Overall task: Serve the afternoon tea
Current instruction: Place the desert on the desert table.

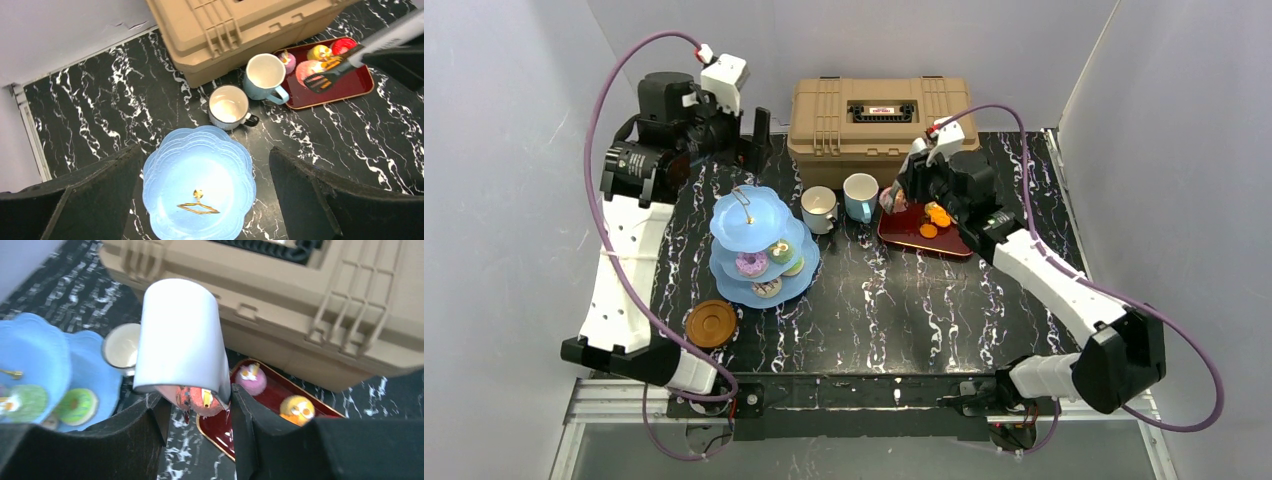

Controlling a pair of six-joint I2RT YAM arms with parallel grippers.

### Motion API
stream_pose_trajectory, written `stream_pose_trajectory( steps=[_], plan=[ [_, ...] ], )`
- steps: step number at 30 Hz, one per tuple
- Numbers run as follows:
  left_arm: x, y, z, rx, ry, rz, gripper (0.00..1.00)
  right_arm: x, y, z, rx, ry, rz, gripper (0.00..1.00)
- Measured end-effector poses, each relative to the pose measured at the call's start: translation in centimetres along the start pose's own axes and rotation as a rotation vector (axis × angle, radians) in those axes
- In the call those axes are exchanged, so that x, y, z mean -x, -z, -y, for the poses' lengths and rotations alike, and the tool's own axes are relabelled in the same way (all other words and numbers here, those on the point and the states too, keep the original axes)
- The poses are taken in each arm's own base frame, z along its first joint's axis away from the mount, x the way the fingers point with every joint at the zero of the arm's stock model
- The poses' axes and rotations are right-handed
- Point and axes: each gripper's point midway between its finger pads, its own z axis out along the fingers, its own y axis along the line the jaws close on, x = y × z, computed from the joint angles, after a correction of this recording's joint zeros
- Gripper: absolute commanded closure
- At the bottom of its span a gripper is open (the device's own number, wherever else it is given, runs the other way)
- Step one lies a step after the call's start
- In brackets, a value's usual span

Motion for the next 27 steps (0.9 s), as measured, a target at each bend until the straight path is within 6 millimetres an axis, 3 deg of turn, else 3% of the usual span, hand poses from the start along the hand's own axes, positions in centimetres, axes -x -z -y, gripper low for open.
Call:
stream_pose_trajectory(
  steps=[5,12,16,20,27],
  plan=[
    [-0.7,-0.5,-3.0,0.045,0.088,-0.019,0.04,4.4,1.5,-4.7,0.117,-0.005,0.045,0.99],
    [-1.1,0.0,-5.4,0.085,0.151,-0.016,0.04,10.3,5.3,-15.0,0.352,0.021,0.117,0.99],
    [-1.4,0.3,-6.4,0.099,0.179,-0.014,0.04,12.4,6.4,-18.4,0.423,0.023,0.140,0.99],
    [-2.1,0.1,-6.9,0.098,0.209,-0.028,0.04,12.7,6.3,-21.0,0.465,0.033,0.128,0.99],
    [-2.7,-0.2,-6.9,0.080,0.235,-0.042,0.04,10.2,4.6,-24.5,0.504,0.066,0.055,0.99]
  ],
)
